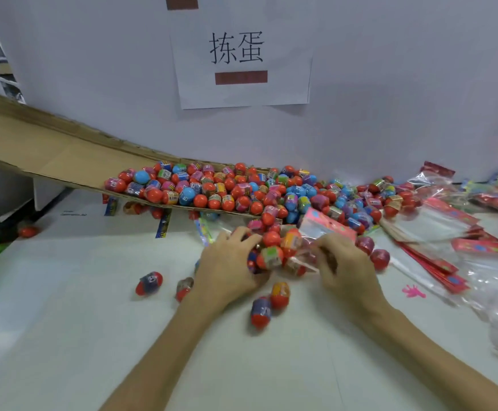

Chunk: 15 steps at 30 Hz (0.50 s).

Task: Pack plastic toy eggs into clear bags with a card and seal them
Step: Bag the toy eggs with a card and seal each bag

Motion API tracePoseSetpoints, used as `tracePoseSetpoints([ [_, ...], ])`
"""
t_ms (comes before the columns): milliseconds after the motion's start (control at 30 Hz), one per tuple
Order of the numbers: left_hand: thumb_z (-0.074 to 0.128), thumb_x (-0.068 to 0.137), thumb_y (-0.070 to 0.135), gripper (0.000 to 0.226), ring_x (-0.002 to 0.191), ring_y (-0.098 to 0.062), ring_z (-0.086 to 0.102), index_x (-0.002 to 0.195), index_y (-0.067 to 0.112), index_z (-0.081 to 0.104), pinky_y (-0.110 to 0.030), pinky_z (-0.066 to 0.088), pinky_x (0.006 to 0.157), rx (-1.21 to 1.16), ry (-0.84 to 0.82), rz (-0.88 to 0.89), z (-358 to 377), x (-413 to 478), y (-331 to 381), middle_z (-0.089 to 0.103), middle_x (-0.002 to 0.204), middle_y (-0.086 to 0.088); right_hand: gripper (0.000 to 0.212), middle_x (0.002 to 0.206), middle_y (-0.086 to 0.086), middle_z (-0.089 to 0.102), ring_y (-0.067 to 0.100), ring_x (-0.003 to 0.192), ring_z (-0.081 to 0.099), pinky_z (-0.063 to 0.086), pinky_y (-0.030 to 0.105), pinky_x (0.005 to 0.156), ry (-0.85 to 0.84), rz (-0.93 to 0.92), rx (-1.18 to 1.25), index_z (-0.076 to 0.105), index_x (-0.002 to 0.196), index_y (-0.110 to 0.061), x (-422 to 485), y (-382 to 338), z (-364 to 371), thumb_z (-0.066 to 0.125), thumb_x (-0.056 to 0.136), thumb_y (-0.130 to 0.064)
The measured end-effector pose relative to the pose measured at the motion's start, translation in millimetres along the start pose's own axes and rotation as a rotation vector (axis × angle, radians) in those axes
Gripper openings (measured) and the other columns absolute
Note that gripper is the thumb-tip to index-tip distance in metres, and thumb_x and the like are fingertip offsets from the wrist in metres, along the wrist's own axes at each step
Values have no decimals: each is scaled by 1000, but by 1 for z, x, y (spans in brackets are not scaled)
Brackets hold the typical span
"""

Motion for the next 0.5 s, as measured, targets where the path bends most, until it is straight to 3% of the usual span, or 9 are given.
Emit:
tracePoseSetpoints([
  [100, 58, 80, 58, 53, 108, -23, 56, 129, 39, 61, -31, 44, 74, 16, 51, 10, 4, 9, 23, 56, 133, 15, 10, 76, -4, 57, 3, 64, 50, 40, 13, 59, 289, 101, 106, 63, 90, -11, 36, -5, -19, 62, 98, -6],
  [167, 60, 82, 58, 54, 107, -23, 56, 133, 39, 59, -33, 47, 77, 31, 32, 6, 6, 16, 31, 57, 133, 13, 13, 75, -6, 55, 2, 61, 45, 34, 10, 58, 524, 159, 145, 62, 90, -12, 78, -9, -34, 57, 102, -15],
  [233, 58, 82, 62, 55, 106, -23, 56, 132, 40, 59, -35, 48, 78, 13, 26, -6, 7, 20, 37, 57, 131, 14, 15, 77, -4, 57, 1, 65, 48, 39, 16, 62, 697, 206, 209, 63, 91, -11, 122, -10, -46, 55, 100, -20],
  [300, 55, 83, 68, 56, 108, -23, 56, 133, 42, 59, -37, 50, 81, -2, 7, -21, 7, 21, 40, 55, 131, 14, 16, 95, 2, 66, 12, 87, 61, 47, 32, 82, 549, 248, 169, 71, 97, -14, 166, -7, -42, 58, 98, -24],
  [367, 55, 87, 66, 53, 111, -23, 56, 135, 44, 59, -37, 52, 83, 2, -4, -27, 6, 21, 40, 54, 134, 13, 18, 118, 0, 66, 19, 116, 58, 37, 40, 103, 247, 360, 51, 75, 104, -25, 195, 1, -34, 61, 97, -33],
  [400, 56, 88, 64, 51, 111, -23, 57, 135, 44, 60, -38, 53, 83, 3, -1, -28, 5, 21, 40, 54, 135, 13, 18, 121, -2, 66, 18, 121, 56, 35, 40, 107, 176, 392, 55, 76, 105, -27, 201, 4, -34, 62, 97, -36],
  [433, 56, 90, 62, 48, 111, -23, 58, 134, 44, 61, -38, 53, 84, 7, 3, -26, 4, 21, 40, 55, 135, 13, 17, 120, -2, 67, 17, 119, 56, 36, 37, 108, 180, 380, 94, 76, 103, -27, 202, 6, -37, 63, 96, -35],
  [500, 57, 91, 59, 46, 107, -23, 59, 133, 42, 64, -39, 53, 84, 14, 24, -14, 2, 22, 41, 57, 134, 11, 13, 111, 4, 68, 14, 105, 60, 39, 18, 96, 322, 273, 184, 75, 96, -22, 188, 3, -52, 64, 96, -28],
])
Point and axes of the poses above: each hand's wrist, its own x-axis towards the middle knuckle, its own z-axis out of the palm, y = z × x, the point moved 3 cm from there along x, towards the middle knuckle
